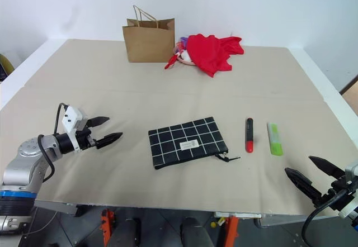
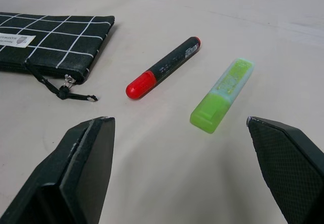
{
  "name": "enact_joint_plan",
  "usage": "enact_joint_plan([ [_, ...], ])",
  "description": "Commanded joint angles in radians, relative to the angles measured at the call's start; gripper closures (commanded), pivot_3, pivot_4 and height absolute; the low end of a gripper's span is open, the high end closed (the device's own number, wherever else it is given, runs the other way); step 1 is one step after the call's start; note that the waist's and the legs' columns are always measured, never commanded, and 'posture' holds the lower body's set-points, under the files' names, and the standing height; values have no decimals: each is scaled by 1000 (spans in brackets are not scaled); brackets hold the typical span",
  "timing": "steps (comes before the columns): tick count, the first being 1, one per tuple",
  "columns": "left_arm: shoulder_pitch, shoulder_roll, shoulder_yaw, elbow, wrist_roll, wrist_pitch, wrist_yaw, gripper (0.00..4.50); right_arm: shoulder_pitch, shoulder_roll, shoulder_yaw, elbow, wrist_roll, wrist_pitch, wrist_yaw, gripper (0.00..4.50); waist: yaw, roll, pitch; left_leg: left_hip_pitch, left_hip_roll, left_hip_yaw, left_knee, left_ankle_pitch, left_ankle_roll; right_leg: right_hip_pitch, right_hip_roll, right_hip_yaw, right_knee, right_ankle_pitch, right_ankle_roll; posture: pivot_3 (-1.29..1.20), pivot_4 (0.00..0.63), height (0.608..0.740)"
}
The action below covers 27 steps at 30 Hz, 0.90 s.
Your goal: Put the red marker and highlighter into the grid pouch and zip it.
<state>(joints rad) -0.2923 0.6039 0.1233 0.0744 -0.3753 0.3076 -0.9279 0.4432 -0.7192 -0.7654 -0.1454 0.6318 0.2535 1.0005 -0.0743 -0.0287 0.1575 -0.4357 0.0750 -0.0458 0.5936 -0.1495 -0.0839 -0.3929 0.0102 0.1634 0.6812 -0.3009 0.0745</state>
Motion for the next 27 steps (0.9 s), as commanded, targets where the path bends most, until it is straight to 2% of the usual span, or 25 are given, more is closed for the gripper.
enact_joint_plan([
  [1, -1, 27, -5, -33, -2, -20, -33, 0, -12, -20, -5, -50, 7, 7, -7, 24, 0, 0, 0, 0, 0, 0, 0, 0, 0, 0, 0, 0, 0, 0, 0, 0, 150, 740],
  [14, -13, 42, -73, -42, 21, -97, -155, 0, -80, -29, 72, -130, 12, 76, -36, 24, -1, 1, 0, 0, 0, 0, 0, 0, 0, 1, 0, 0, 0, 0, 0, 0, 150, 740],
  [18, -5, 46, -126, -102, 15, -100, -211, 0, -170, -40, 170, -217, 43, 144, -68, 24, -4, 1, 0, 1, 0, 0, 0, 0, 0, 1, 0, 0, 0, 0, 0, 0, 150, 740],
  [22, 8, 43, -187, -155, 23, -117, -258, 0, -300, -14, 326, -297, 60, 222, -136, 24, -4, 1, 0, 2, 0, 0, 0, 0, 0, 2, 0, 0, 0, 1, -1, 0, 150, 740],
  [24, 13, 41, -217, -166, 33, -137, -278, 0, -366, 8, 398, -302, 48, 246, -174, 413, -3, 1, 0, 2, 0, 0, 0, 0, 0, 2, 0, 0, 0, 1, -1, 0, 150, 740],
  [27, 13, 34, -252, -171, 46, -164, -291, 0, -447, 41, 493, -268, -8, 239, -215, 1570, -1, 1, 0, 1, 0, 0, 0, 0, 0, 2, 0, 0, 0, 0, 1, 0, 150, 740],
])
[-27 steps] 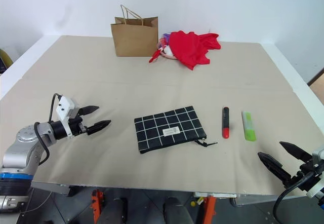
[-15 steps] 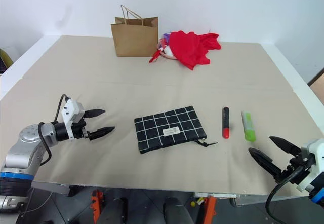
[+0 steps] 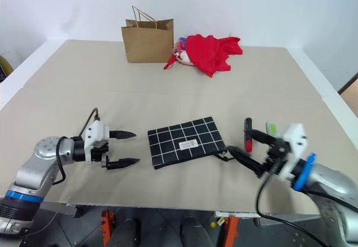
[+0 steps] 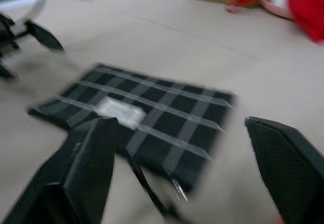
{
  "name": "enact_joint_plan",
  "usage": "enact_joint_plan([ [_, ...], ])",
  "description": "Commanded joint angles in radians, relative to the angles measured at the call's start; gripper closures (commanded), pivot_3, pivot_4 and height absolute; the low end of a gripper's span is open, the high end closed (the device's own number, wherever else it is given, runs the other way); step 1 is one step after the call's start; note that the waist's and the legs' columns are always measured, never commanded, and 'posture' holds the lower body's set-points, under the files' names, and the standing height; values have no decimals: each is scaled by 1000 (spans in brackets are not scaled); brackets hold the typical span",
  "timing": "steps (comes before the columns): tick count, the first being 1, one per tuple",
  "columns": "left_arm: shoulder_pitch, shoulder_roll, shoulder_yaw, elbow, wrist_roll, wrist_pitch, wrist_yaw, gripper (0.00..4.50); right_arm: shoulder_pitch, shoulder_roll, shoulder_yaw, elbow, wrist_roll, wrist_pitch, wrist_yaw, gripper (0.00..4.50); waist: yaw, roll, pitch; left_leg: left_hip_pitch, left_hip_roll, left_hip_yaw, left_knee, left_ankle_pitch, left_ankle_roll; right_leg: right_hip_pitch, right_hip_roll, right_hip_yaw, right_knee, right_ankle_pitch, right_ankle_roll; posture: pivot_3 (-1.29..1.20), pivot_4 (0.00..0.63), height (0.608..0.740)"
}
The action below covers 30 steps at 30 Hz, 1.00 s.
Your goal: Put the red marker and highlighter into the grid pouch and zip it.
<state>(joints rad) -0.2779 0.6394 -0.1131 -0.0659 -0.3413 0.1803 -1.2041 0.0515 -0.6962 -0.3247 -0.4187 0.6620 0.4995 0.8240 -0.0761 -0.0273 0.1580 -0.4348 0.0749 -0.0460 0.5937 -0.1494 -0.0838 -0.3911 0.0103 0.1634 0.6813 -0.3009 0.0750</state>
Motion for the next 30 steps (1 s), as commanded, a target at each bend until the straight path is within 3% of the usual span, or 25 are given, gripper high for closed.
enact_joint_plan([
  [1, -4, -8, -29, -30, 17, -48, -20, 0, -91, 36, 92, 30, -63, -11, -55, 1570, 2, 0, 0, 0, 0, 0, 0, 0, 0, 0, 0, 0, 0, 0, 0, 0, 150, 740],
  [4, -26, -32, -66, -24, 28, -78, -31, 0, -227, 155, 185, 180, -132, -40, -141, 2913, 2, -1, 0, -1, 0, 0, 0, 0, 0, 0, 0, 0, 0, 1, 3, 0, 150, 740],
  [7, -40, -50, -96, -21, 46, -107, -40, 0, -268, 208, 255, 283, -237, -115, -161, 4379, 0, 0, 0, 0, 0, 0, 1, 0, 0, 0, 0, -1, 0, 3, 2, 0, 150, 740],
  [16, -22, -67, -115, -21, 87, -188, -12, 0, -217, 272, 311, 377, -341, -177, -218, 4460, 5, 0, 0, -2, 0, -3, 0, -2, 2, 0, 1, -4, 0, 0, 3, 0, 150, 740],
  [30, -67, -105, -168, 219, 420, -765, 181, 0, -217, 329, 323, 361, -360, -179, -259, 4460, 5, 0, -1, 6, 0, -3, 3, -1, 2, 8, 0, -3, 0, 0, -1, 0, 150, 740],
])
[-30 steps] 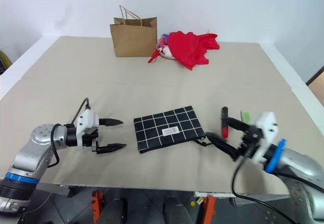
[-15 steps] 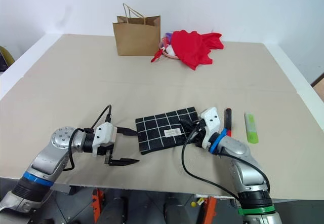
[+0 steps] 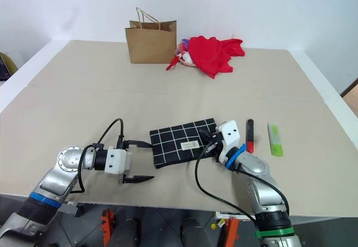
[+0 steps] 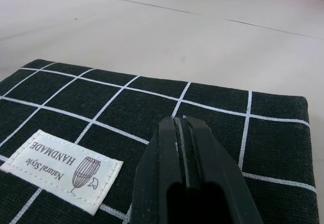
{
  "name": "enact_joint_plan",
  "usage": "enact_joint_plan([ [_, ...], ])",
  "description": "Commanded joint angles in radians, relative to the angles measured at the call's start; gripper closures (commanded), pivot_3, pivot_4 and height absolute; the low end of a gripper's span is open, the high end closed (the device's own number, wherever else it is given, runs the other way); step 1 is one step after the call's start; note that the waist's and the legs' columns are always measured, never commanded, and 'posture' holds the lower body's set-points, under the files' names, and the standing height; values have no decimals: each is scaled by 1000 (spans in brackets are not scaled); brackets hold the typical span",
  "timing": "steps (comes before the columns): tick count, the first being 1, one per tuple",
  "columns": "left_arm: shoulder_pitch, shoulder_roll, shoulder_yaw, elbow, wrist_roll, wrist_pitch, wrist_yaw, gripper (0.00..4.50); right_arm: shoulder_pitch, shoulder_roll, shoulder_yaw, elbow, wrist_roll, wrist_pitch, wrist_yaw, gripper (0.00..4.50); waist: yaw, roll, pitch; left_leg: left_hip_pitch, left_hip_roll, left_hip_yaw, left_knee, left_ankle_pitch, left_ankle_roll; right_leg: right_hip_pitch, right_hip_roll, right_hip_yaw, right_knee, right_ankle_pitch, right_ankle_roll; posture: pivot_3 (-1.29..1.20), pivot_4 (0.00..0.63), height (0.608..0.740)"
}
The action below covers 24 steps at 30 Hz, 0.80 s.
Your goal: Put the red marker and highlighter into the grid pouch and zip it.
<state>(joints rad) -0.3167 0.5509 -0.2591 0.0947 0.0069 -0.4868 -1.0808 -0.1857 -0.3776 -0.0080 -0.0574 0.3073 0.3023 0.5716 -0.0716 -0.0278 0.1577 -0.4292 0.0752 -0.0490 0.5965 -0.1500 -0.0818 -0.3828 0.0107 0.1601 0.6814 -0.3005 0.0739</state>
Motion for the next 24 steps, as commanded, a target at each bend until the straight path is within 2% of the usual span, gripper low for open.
enact_joint_plan([
  [1, -39, -28, -32, 83, 98, -124, 83, 0, 22, 11, 6, -5, -5, 18, -10, 4460, 0, 0, -1, 0, 0, 0, 0, 0, 0, 0, 0, 0, 0, 0, 0, 0, 150, 740],
  [18, -168, -122, -142, 267, 179, -232, 197, 0, 35, 5, -6, -43, 0, 35, -29, 4460, 1, 1, -1, 1, 0, 0, 0, 0, 0, 2, 0, 0, 0, 0, 1, 0, 150, 740],
  [20, -179, -124, -153, 283, 189, -241, 203, 557, 35, 4, -7, -47, 1, 38, -30, 4500, 1, 1, -1, 1, -1, 0, 0, 0, 0, 2, 0, 0, 0, 0, 1, 0, 150, 740],
  [21, -187, -125, -158, 294, 197, -253, 209, 698, 35, 3, -8, -48, 2, 39, -29, 4500, 1, 1, -1, 1, 0, 0, 0, 0, 0, 2, 0, 0, 0, 0, 1, 0, 150, 740],
  [24, -206, -130, -170, 321, 215, -286, 222, 2010, 34, 1, -8, -51, 2, 41, -28, 4500, 1, 1, -1, 1, -1, 0, 0, 0, 0, 2, 0, 0, 0, 0, 1, 0, 150, 740],
])
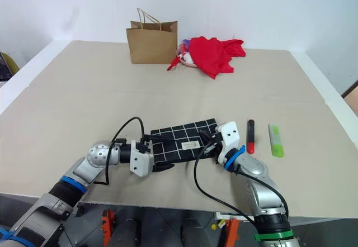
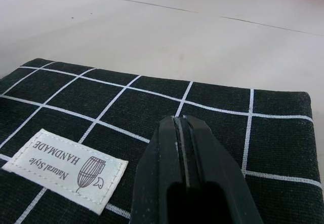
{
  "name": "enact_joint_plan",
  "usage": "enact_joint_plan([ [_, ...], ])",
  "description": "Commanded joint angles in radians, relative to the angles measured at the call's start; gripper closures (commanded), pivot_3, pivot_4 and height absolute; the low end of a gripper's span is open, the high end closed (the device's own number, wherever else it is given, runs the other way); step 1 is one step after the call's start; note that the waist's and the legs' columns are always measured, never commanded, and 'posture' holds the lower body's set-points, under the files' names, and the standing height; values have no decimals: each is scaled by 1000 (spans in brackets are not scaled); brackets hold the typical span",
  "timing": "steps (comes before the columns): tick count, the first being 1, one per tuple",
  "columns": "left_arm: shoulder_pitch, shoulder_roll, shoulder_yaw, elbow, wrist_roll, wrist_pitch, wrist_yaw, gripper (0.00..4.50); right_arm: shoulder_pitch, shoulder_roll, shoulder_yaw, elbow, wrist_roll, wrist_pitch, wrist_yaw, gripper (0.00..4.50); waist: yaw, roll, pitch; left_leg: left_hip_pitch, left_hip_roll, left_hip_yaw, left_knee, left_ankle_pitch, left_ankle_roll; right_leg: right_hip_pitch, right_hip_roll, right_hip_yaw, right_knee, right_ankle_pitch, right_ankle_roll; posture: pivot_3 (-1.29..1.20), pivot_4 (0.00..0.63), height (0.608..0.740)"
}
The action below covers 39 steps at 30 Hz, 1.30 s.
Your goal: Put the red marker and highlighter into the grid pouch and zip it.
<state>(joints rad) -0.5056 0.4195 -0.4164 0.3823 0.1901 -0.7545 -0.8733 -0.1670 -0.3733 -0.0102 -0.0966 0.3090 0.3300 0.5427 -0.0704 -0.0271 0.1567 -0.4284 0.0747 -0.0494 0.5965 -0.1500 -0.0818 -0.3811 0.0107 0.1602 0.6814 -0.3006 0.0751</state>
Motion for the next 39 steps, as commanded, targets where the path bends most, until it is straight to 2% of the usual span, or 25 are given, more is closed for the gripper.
enact_joint_plan([
  [1, -23, 0, -16, 42, 35, -24, 17, 2467, 16, -4, -6, -12, -1, 14, 1, 4500, 0, 0, 0, 0, 0, 0, 0, 0, 0, 0, 0, 0, 0, 0, 0, 0, 150, 740],
  [2, -30, -2, -19, 52, 37, -27, 20, 2676, 15, -4, -6, -13, 0, 15, 2, 4500, 0, 0, 0, 0, 0, 0, 0, 0, 0, 0, 0, 0, 0, 0, 0, 0, 150, 740],
  [3, -36, -4, -22, 62, 39, -32, 22, 3297, 14, -4, -5, -14, 0, 15, 3, 4500, 0, 0, 0, 0, 0, 0, 0, 0, 0, 0, 0, 0, 0, 0, 0, 0, 150, 740],
  [6, -48, -4, -28, 79, 39, -47, 26, 4441, 14, -5, -5, -17, 0, 16, 4, 4500, 0, 2, -1, 1, 0, 0, 0, 0, 0, 1, 0, 0, 0, 0, 0, 0, 150, 740],
  [13, -75, 5, -16, 124, 6, -49, 8, 4441, 14, -12, -3, -33, -5, 14, 7, 4500, 0, 2, -1, 2, -1, 0, 0, 0, 0, 3, 0, 1, 0, 0, 0, 0, 150, 740],
  [19, -111, 6, 11, 152, -128, -2, -89, 4441, 11, -19, -55, -97, 37, -12, 18, 4500, -4, 3, -1, 2, -1, 0, 0, 1, 1, 2, 0, 1, 0, 0, -1, 0, 150, 740],
  [22, -120, -5, 44, 106, -275, 119, -181, 4500, 14, -34, -156, -212, 120, 4, 3, 3608, -5, 4, 0, 0, -1, 0, -1, 1, 1, -1, 0, 1, 0, 0, -1, 0, 150, 740],
  [26, -129, -16, 98, 3, -442, 341, -267, 4500, 107, -102, -279, -345, 228, -6, 79, 1719, -3, 5, 1, -10, -1, -2, -2, 1, 1, -9, 0, 0, 0, 1, 5, 0, 150, 740],
  [28, -133, -13, 119, -38, -486, 426, -293, 4500, 177, -131, -322, -394, 281, -6, 126, 609, 1, 5, 1, -11, -2, -5, -4, -1, 2, -8, 0, -3, 0, -3, 4, 0, 150, 740],
  [29, -133, -12, 129, -57, -501, 463, -303, 4500, 213, -139, -335, -410, 291, -13, 145, 195, 1, 5, 1, -11, -2, -6, -4, -1, 2, -8, 0, -4, 0, -4, 4, 0, 150, 740],
  [30, -134, -11, 138, -75, -515, 498, -309, 4500, 247, -144, -343, -421, 286, -28, 155, 82, 1, 5, 1, -11, -2, -7, -5, -2, 4, -8, 0, -4, 0, -6, 3, 0, 150, 740],
  [36, -124, 4, 168, -140, -538, 600, -351, 4500, 379, -139, -336, -436, 227, -152, 208, 82, -2, 5, 1, -10, -3, -8, -5, -4, 6, -7, 0, -5, 0, -7, 2, 0, 150, 740],
  [39, -113, 6, 182, -161, -551, 648, -362, 4500, 420, -131, -273, -390, 107, -287, 230, 82, -2, 5, 1, -9, -3, -8, -4, -4, 6, -6, 0, -6, 0, -6, 2, 0, 150, 740],
])
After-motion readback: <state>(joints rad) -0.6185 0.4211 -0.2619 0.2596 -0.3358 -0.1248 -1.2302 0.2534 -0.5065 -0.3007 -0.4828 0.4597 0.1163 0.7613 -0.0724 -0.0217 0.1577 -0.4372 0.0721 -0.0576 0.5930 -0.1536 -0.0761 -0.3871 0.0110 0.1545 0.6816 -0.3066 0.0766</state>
